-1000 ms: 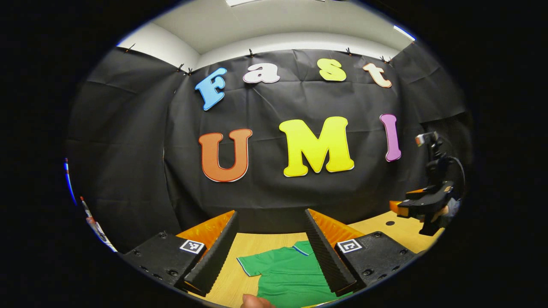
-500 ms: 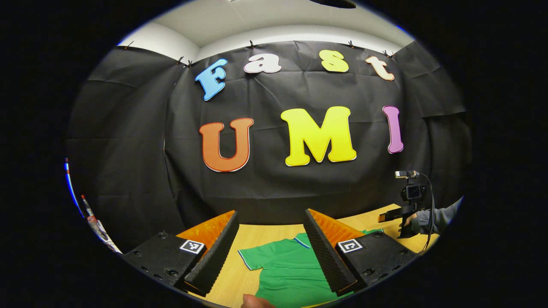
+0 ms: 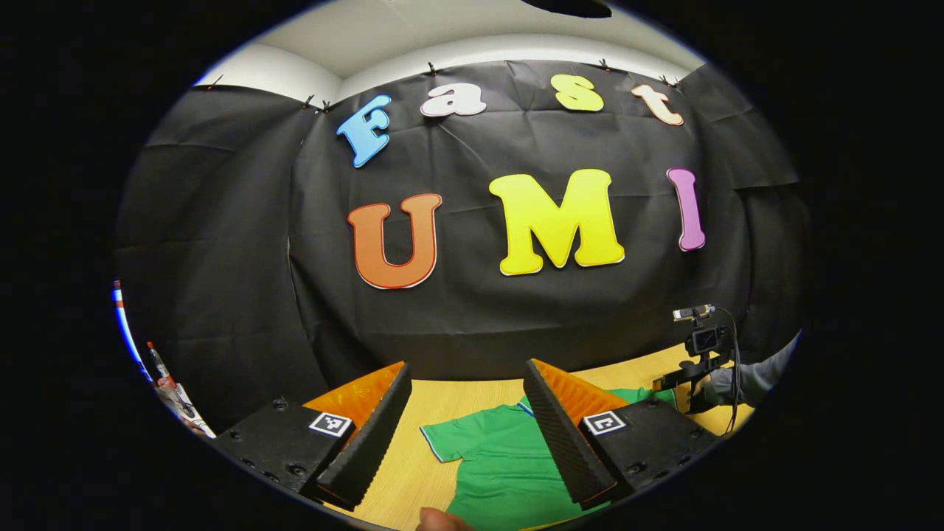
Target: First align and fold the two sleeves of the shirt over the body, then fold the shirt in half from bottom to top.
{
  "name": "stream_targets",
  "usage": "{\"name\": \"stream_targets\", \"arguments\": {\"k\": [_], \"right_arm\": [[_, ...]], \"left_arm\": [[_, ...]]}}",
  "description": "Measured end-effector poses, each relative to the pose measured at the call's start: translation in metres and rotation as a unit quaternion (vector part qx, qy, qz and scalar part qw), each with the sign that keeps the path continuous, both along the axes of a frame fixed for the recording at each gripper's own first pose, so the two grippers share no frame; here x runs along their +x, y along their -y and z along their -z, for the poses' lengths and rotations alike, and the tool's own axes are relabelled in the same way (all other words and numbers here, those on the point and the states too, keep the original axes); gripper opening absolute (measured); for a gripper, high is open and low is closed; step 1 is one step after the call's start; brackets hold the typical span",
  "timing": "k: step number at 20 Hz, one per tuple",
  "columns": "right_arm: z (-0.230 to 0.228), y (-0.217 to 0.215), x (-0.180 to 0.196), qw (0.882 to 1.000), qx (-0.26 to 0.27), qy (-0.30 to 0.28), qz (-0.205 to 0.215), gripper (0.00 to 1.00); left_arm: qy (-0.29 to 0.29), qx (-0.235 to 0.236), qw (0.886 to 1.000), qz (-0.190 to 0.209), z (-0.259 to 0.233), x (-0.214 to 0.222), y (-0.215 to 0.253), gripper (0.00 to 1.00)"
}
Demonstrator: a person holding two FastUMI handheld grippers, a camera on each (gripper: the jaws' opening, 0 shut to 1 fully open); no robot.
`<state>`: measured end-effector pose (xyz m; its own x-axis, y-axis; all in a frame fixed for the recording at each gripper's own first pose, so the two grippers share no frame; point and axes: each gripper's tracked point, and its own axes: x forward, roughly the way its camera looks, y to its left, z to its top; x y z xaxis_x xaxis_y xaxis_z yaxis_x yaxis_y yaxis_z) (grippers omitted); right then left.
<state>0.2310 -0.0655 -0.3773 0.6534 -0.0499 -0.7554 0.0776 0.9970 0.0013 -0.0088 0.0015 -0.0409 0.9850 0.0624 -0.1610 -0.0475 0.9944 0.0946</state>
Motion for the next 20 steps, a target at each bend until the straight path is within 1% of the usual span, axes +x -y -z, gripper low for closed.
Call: {"name": "stream_targets", "arguments": {"k": [1,2,3,5,6,8,10,11,14,15,16,20], "right_arm": [[-0.001,0.001,0.0,1.0,0.001,0.007,-0.005,0.94],[0.004,0.0,0.002,1.0,0.003,0.003,-0.004,0.98],[0.0,-0.001,0.0,1.0,0.004,0.01,-0.006,0.96],[-0.002,0.0,-0.001,1.0,0.0,0.002,-0.001,0.96],[0.001,0.0,0.004,1.0,0.008,0.0,-0.001,0.79],[-0.001,-0.01,0.003,1.0,0.024,0.0,0.0,0.44],[-0.006,-0.014,0.009,1.0,0.029,0.003,0.004,0.16],[-0.002,-0.016,0.004,1.0,0.026,0.006,0.006,0.02],[-0.002,-0.021,0.003,1.0,0.002,0.008,-0.011,0.02],[-0.006,-0.026,0.002,1.0,0.001,0.005,-0.016,0.05],[-0.006,-0.029,0.002,1.0,0.0,0.006,-0.019,0.01],[-0.014,-0.04,0.0,1.0,0.008,0.017,-0.017,0.01]], "left_arm": [[-0.002,-0.001,1.0,-0.001,0.002,0.002,-0.001,0.99],[-0.005,-0.002,1.0,-0.003,0.004,0.001,0.0,1.0],[-0.009,-0.004,1.0,-0.004,0.006,0.001,-0.001,0.99],[-0.017,-0.01,1.0,-0.007,0.012,0.002,-0.002,0.99],[-0.021,-0.013,1.0,-0.009,0.015,0.002,-0.001,1.0],[-0.028,-0.016,0.999,-0.01,0.019,0.001,-0.002,1.0],[-0.03,-0.014,0.999,-0.01,0.021,0.001,-0.004,0.99],[-0.031,-0.012,0.999,-0.011,0.021,0.001,-0.005,1.0],[-0.029,-0.008,0.999,-0.012,0.019,0.0,-0.01,1.0],[-0.029,-0.008,0.999,-0.012,0.02,-0.001,-0.012,0.99],[-0.03,-0.008,0.999,-0.011,0.02,-0.001,-0.014,0.99],[-0.025,-0.001,1.0,-0.013,0.017,-0.002,-0.02,0.99]]}}
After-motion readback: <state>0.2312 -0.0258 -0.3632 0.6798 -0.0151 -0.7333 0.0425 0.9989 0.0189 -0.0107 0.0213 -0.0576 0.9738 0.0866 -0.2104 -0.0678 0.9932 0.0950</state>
